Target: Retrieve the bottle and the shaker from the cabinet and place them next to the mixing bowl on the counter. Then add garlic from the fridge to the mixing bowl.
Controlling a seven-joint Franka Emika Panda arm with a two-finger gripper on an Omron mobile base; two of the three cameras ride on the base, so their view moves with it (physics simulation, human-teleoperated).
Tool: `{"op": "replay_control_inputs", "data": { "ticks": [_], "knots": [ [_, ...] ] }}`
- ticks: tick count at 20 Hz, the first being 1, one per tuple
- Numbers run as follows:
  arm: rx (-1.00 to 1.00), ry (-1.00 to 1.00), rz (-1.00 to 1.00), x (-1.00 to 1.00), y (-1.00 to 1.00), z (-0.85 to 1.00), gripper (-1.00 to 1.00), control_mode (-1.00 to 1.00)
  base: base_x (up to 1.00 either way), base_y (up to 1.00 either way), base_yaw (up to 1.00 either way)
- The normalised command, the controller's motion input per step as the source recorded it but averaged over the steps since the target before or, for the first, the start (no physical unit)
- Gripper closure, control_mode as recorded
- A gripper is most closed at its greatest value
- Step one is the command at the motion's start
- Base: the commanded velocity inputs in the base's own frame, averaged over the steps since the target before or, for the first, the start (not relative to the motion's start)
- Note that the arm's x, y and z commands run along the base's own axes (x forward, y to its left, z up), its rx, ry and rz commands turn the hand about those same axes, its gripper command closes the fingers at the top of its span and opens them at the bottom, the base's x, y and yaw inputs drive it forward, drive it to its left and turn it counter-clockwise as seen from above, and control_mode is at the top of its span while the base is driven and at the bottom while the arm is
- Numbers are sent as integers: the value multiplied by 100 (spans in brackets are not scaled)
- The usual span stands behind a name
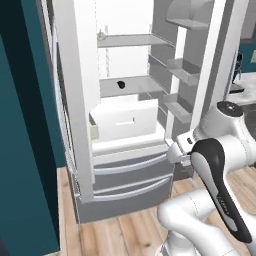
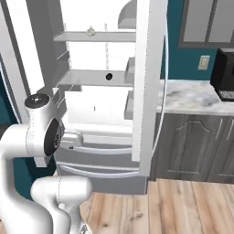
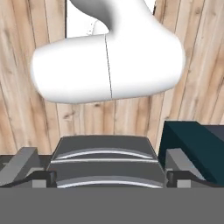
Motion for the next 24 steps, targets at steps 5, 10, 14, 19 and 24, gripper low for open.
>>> {"op": "replay_control_inputs", "data": {
  "ticks": [5,10,14,19,24],
  "knots": [
    [0,0,0,0,0,0,-100,100,65,26,-1],
    [0,0,0,0,0,0,-100,100,60,27,-3],
    [0,0,0,0,0,0,-100,100,52,39,-8],
    [0,0,0,0,0,0,-100,100,39,50,-17],
    [0,0,0,0,0,0,-100,100,39,40,-20]
  ]
}}
